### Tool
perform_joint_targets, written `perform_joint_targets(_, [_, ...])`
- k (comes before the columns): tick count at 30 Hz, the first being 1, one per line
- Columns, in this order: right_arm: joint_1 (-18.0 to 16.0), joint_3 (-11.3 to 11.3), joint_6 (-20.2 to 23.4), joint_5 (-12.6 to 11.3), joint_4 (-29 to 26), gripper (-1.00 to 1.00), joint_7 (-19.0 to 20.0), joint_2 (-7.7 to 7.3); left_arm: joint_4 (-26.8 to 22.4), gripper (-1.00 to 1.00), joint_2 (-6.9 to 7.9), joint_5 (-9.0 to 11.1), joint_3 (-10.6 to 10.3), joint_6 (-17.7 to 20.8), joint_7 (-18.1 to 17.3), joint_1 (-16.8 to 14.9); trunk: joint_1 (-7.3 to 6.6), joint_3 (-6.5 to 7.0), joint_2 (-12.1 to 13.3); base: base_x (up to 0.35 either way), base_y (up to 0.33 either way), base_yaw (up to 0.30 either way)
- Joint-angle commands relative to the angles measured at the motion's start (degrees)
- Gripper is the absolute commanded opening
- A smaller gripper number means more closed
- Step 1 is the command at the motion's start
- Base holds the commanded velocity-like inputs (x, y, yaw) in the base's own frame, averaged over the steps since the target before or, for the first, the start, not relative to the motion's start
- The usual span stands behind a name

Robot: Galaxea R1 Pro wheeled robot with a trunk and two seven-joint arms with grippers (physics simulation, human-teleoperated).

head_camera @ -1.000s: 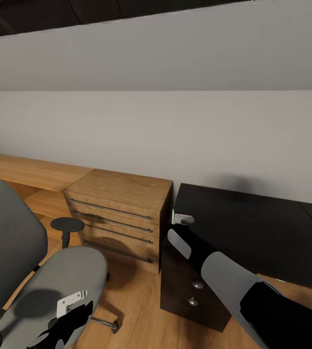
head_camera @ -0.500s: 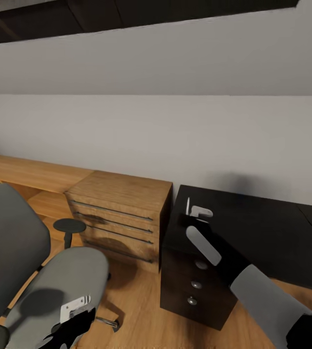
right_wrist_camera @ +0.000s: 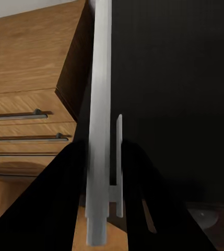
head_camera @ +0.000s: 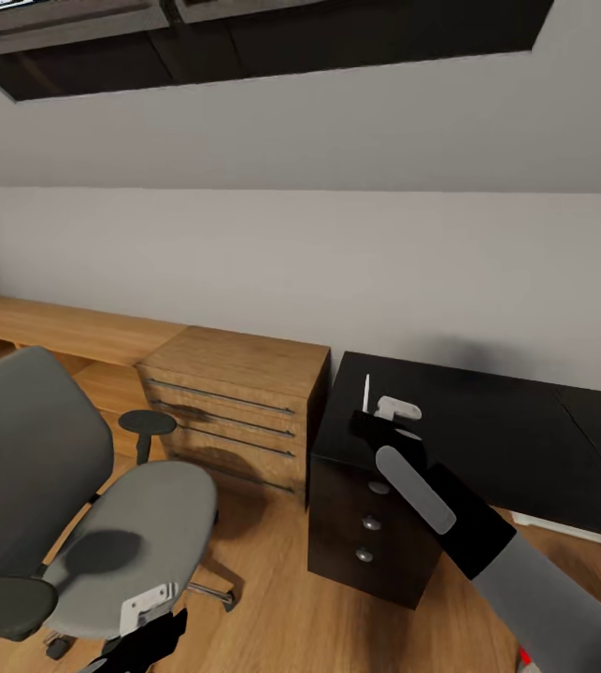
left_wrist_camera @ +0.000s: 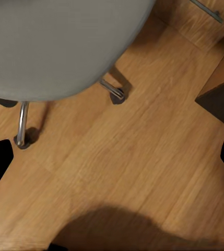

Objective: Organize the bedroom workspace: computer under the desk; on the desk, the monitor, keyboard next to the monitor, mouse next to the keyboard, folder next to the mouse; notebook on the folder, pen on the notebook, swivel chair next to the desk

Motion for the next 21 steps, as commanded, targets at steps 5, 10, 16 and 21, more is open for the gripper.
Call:
perform_joint_targets(5, [0.01, 0.09, 0.26, -0.21, -0.71, -1.00, -0.38, -0.15, 1.46, 1.00, -0.16, 0.49, -0.20, 0.28, 0.18, -0.02, -1.11, 0.84, 1.99, -0.014, -0.001, 0.000])
perform_joint_targets(10, [0.03, 0.07, 0.26, -0.94, -1.89, -1.00, -0.47, -0.14, 2.30, 1.00, -0.16, 0.43, -2.28, 0.28, 0.25, -0.02, -2.21, 1.74, 3.99, -0.003, 0.000, 0.000])
perform_joint_targets(16, [0.07, -0.01, 0.41, -2.56, -3.47, -1.00, -1.24, -0.35, 7.93, 1.00, 0.14, 0.50, -5.32, -0.34, 0.33, -0.02, -3.53, 2.82, 6.40, 0.000, 0.000, 0.000])
perform_joint_targets(21, [0.20, -0.04, 0.27, -2.65, -5.09, -1.00, -5.24, -0.40, 17.29, 1.00, 0.31, 0.47, -5.30, -12.73, 0.27, -0.02, -4.62, 3.72, 8.40, 0.000, 0.000, -0.094])
